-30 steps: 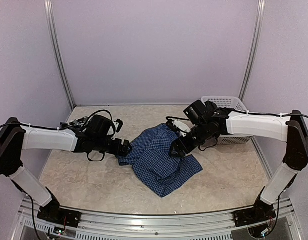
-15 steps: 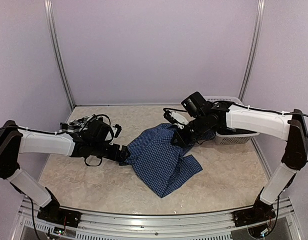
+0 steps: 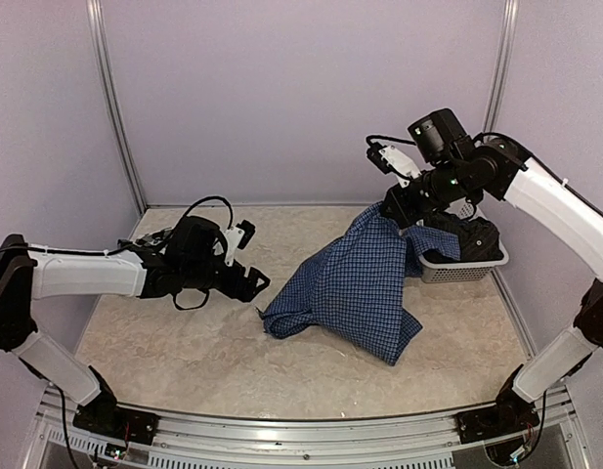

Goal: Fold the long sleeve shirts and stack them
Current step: Flatten out the crumpled shirt at the center of the board.

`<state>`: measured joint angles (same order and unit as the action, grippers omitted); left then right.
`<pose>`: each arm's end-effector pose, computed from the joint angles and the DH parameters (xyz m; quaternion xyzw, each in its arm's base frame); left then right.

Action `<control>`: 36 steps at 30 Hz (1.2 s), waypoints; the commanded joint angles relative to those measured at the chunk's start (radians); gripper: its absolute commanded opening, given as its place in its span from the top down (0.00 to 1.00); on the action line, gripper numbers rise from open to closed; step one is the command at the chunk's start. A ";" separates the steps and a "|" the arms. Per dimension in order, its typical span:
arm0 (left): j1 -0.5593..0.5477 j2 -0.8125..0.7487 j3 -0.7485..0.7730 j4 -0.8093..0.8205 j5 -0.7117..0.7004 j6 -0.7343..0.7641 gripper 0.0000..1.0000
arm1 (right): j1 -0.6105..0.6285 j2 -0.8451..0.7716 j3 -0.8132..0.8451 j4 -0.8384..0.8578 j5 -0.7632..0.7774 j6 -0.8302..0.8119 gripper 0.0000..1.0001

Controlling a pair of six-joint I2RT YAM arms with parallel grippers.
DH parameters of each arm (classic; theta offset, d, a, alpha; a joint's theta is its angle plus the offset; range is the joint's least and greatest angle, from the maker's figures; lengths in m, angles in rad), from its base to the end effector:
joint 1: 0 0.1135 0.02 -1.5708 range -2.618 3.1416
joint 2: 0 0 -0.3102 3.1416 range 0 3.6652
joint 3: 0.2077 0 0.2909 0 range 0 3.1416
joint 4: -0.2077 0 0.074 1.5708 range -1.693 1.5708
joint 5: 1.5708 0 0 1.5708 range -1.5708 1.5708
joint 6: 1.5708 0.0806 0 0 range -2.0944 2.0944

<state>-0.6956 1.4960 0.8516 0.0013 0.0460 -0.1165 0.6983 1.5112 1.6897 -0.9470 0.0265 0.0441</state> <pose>0.2925 -0.2490 0.2071 0.2652 0.8539 -0.1956 0.4028 0.2941 0.2440 0.4253 -0.2909 0.8734 0.1303 0.3683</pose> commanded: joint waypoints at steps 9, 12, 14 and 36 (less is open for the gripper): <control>-0.160 0.021 0.068 0.110 0.291 0.175 0.08 | -0.018 -0.074 0.160 0.138 -0.413 -0.031 1.00; -0.199 0.014 0.074 0.158 0.293 0.186 0.07 | -0.018 -0.045 0.281 0.152 -0.510 -0.006 1.00; -0.212 0.013 0.074 0.198 0.277 0.182 0.07 | -0.019 -0.013 0.373 0.145 -0.524 0.012 1.00; -0.238 -0.014 0.029 0.303 0.067 0.184 0.02 | -0.045 0.009 0.383 0.118 -0.369 0.031 1.00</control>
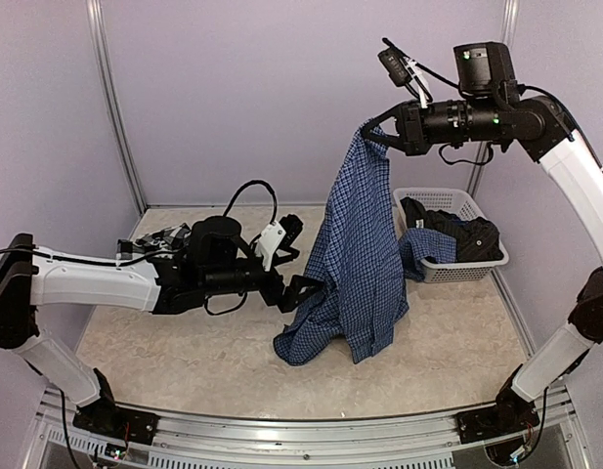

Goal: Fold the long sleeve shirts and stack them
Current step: Flatten out the crumpled shirt at the center of the board.

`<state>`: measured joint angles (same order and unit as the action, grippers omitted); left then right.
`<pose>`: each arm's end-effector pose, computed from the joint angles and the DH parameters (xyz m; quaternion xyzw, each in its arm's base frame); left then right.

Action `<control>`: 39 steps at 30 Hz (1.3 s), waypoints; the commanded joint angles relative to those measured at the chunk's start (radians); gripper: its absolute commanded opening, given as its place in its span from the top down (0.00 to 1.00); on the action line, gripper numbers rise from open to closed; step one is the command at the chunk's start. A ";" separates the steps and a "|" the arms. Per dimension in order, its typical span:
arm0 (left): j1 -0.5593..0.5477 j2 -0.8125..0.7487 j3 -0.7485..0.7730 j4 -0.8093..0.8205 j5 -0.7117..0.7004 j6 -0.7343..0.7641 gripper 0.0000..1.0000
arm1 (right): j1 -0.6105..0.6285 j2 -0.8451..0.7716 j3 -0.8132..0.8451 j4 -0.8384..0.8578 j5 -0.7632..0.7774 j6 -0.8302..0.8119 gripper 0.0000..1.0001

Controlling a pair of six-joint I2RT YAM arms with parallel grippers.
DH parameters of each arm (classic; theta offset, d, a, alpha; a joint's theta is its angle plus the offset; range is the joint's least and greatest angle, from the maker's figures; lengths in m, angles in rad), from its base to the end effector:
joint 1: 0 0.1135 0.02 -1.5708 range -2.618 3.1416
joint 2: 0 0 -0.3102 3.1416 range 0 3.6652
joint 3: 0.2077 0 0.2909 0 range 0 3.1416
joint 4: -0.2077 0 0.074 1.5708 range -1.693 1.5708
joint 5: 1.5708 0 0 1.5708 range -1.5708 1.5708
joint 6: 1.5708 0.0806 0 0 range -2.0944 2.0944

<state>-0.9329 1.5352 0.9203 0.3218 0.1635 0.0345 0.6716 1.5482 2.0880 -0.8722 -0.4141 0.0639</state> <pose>0.2414 -0.3477 0.2639 0.4152 0.6857 -0.3171 0.5069 0.2664 0.2531 0.5732 -0.3523 0.7247 0.3604 0.4698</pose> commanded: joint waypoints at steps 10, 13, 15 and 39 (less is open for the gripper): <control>0.048 -0.301 -0.149 -0.134 -0.206 -0.056 0.02 | 0.042 0.054 -0.322 0.273 0.034 0.129 1.00; 0.077 -0.445 -0.216 -0.111 -0.217 -0.125 0.02 | 0.135 0.150 -0.328 0.339 0.046 0.156 1.00; 0.088 -0.527 -0.240 -0.132 -0.313 -0.153 0.01 | 0.215 0.246 -0.268 0.350 0.042 0.144 1.00; 0.119 -0.063 0.092 -0.310 -0.246 -0.114 0.02 | -0.003 0.092 -0.774 0.392 0.173 0.114 0.25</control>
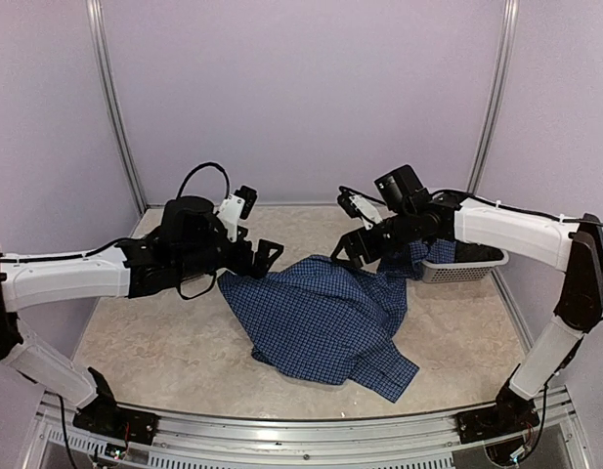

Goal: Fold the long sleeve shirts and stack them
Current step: Flatten out the crumpled shirt at the center of the board.

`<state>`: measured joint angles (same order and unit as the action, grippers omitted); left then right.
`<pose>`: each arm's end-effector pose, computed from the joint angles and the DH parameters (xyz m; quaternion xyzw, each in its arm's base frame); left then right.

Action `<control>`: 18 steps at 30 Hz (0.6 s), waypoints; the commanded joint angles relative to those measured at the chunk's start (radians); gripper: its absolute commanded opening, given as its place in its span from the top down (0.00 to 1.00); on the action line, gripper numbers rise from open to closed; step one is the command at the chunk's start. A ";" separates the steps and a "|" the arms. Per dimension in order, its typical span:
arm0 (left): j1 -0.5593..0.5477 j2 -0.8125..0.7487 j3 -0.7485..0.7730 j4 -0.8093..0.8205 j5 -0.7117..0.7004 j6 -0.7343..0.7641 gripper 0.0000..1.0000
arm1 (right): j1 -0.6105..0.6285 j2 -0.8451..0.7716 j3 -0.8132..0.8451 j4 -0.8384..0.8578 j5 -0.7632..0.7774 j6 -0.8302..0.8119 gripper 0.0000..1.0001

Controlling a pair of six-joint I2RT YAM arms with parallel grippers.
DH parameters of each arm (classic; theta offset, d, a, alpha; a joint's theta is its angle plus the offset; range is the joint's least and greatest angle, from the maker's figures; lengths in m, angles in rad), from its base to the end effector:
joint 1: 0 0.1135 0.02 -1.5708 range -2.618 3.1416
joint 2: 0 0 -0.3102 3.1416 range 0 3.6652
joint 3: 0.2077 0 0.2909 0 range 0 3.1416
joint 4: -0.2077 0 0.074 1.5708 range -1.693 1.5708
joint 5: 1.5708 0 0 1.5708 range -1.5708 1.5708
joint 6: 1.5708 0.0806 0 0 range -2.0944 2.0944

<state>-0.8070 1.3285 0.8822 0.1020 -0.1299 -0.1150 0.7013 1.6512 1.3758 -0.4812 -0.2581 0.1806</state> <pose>0.2656 -0.2623 0.2939 0.2416 0.7804 -0.2079 0.5380 0.3272 0.3032 0.2987 -0.2836 0.8668 0.2745 0.3047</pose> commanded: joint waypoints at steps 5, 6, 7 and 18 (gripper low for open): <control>0.019 0.291 0.233 -0.182 0.080 0.001 0.01 | -0.037 0.008 -0.132 -0.009 -0.015 -0.035 0.22; 0.023 0.316 0.240 -0.194 0.079 0.005 0.01 | -0.040 0.012 -0.150 -0.007 -0.008 -0.039 0.21; 0.025 0.335 0.251 -0.214 0.071 0.007 0.01 | -0.043 0.017 -0.164 -0.006 -0.009 -0.044 0.20; 0.092 0.388 0.175 -0.255 0.306 -0.017 0.06 | -0.071 0.102 -0.209 0.026 -0.129 -0.083 0.56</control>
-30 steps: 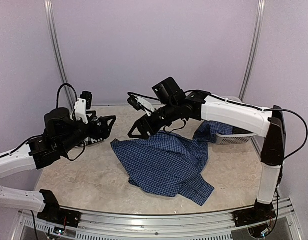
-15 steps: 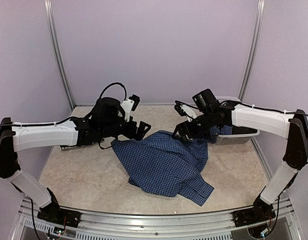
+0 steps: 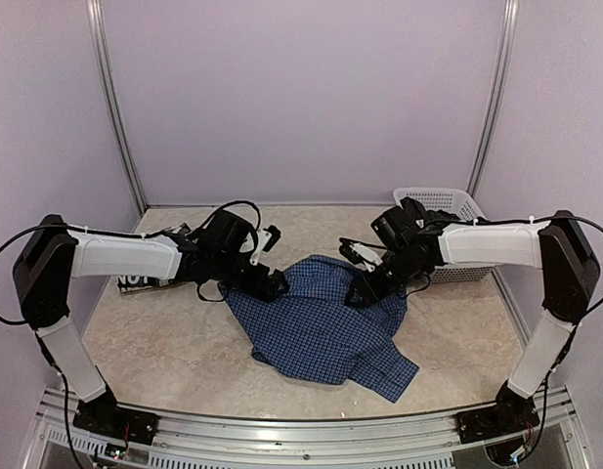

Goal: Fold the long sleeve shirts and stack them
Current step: Flatten out the crumpled shirt at the center of the board.

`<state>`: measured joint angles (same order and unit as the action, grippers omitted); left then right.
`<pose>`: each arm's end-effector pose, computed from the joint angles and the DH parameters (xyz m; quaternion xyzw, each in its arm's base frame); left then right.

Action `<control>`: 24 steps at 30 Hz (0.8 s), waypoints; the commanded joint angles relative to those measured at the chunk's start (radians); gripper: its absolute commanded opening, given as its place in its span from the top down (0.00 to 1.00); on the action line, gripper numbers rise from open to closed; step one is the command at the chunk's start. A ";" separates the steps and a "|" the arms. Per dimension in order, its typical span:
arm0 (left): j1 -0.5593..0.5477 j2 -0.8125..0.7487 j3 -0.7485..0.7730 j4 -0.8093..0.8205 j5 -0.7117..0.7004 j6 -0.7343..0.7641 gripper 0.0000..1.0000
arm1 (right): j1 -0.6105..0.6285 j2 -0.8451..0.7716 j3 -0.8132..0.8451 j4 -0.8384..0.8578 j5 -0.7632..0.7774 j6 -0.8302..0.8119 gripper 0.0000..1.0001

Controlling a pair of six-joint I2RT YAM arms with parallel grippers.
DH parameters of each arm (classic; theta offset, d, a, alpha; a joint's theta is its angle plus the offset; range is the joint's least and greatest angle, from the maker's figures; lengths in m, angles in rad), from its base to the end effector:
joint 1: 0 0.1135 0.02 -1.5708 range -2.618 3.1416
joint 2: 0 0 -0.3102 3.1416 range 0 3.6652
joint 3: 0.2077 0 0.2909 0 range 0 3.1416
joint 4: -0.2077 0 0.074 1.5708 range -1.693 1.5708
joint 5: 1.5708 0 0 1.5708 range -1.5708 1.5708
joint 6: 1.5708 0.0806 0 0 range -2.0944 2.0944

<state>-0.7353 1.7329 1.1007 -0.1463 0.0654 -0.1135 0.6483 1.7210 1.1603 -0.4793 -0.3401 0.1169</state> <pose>0.3266 -0.3025 0.1914 0.2941 0.8740 -0.1863 0.3390 0.3148 0.2722 0.1903 -0.2926 0.9060 0.2480 0.1789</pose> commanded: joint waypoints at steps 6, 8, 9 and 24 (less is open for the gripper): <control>0.065 -0.039 -0.077 -0.017 0.133 -0.005 0.29 | -0.018 -0.002 0.152 -0.013 -0.030 -0.038 1.00; 0.069 -0.075 -0.098 0.018 0.136 -0.011 0.25 | -0.012 -0.037 0.211 -0.026 0.008 -0.044 1.00; 0.070 -0.112 -0.112 0.043 0.150 -0.012 0.22 | -0.005 -0.058 0.241 -0.030 0.032 -0.052 1.00; -0.044 -0.319 -0.110 0.323 0.170 0.032 0.03 | 0.028 -0.182 0.602 -0.148 0.055 -0.107 1.00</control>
<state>-0.7250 1.3849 0.9344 0.1417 0.2707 -0.1242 0.6682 1.5398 1.7073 -0.5667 -0.3111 0.0265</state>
